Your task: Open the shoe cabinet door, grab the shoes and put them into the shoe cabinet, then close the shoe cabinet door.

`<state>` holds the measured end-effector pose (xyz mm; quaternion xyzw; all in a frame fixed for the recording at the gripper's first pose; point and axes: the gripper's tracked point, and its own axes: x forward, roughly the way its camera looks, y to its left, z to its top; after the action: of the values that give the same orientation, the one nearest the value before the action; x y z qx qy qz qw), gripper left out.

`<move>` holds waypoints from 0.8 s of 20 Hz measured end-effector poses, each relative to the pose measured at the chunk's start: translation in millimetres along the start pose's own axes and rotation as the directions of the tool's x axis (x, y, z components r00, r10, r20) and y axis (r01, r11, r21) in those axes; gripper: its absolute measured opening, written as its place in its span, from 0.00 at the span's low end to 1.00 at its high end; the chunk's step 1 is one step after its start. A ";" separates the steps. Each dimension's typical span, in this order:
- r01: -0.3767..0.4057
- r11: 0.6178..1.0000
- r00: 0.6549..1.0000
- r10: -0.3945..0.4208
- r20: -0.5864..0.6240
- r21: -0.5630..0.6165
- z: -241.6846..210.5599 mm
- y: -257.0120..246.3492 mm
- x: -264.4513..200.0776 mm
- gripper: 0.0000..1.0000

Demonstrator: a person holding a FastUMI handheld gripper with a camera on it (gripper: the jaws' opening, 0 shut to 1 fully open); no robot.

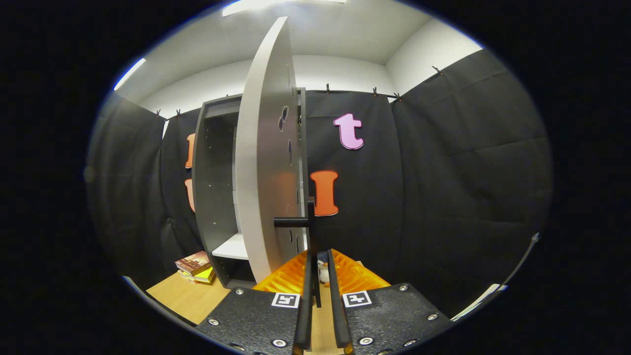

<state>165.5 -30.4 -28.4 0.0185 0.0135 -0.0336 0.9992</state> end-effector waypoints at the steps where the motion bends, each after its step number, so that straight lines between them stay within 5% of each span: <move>1: 0.011 1.000 1.000 -0.011 0.013 -0.008 2.5 -2.8 -0.8 0.19; 5: 0.037 0.999 0.999 -0.037 0.034 0.005 5.8 -10.0 -1.1 0.20; 16: 0.052 0.999 0.995 -0.052 0.087 0.007 19.0 -8.3 -15.4 0.42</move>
<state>150.1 -38.4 -9.3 0.0191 -0.0299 -0.0605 0.9975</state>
